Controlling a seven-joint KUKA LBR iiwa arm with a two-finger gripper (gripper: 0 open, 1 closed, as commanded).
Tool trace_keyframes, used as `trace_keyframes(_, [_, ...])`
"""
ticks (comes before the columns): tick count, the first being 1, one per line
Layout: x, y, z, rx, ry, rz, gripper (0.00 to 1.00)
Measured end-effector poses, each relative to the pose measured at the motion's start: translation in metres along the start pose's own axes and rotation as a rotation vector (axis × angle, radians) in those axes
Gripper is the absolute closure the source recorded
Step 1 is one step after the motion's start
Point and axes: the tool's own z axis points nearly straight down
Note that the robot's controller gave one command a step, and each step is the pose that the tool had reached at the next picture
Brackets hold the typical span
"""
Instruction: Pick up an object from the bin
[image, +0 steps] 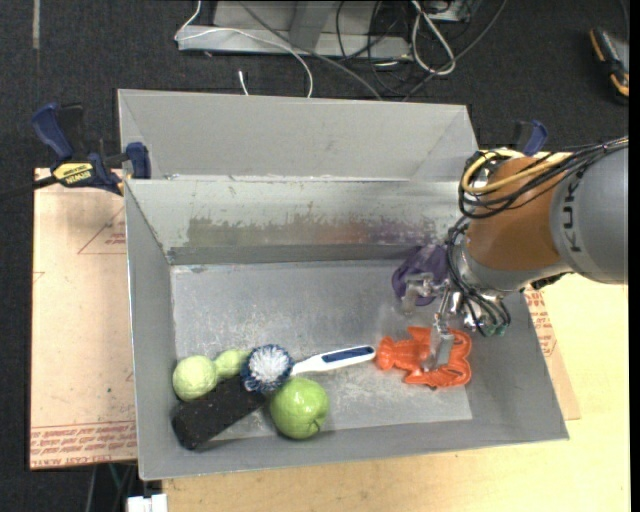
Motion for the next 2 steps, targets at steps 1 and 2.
trace_keyframes(1, [0.03, 0.007, 0.002, 0.005, -0.02, -0.008, 0.0])
trace_keyframes(2, [0.007, 0.002, 0.0, 0.003, -0.015, -0.002, 1.0])
